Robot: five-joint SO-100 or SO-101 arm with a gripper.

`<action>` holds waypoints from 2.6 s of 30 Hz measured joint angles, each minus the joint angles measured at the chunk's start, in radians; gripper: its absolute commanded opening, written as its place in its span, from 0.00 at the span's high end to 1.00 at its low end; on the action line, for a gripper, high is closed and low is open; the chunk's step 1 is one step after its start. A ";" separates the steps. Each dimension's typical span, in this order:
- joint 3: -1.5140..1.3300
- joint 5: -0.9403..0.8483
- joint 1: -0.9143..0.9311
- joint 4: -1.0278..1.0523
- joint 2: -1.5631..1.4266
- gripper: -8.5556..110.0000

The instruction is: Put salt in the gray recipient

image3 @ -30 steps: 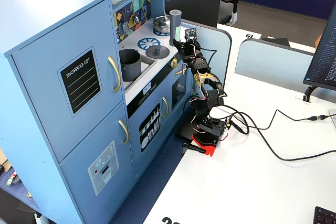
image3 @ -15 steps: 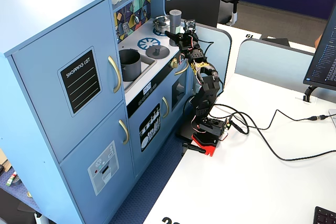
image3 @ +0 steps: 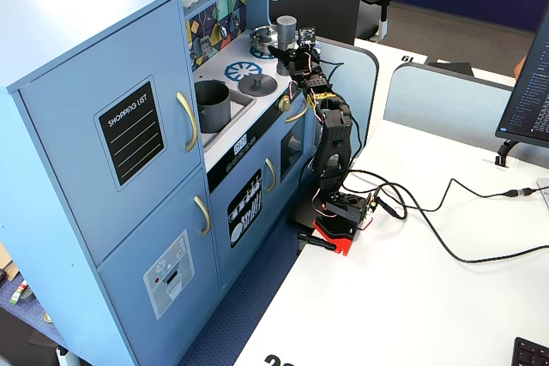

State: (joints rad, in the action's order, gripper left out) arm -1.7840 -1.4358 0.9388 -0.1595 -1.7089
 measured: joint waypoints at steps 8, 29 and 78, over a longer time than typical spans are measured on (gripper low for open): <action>0.112 -0.005 0.000 -0.012 0.120 0.54; 0.235 -0.094 -0.037 -0.043 0.201 0.93; 0.313 2.542 -0.985 0.776 -0.299 0.93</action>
State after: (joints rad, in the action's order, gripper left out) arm -1.4711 1.1060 -0.0460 0.6167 -2.0080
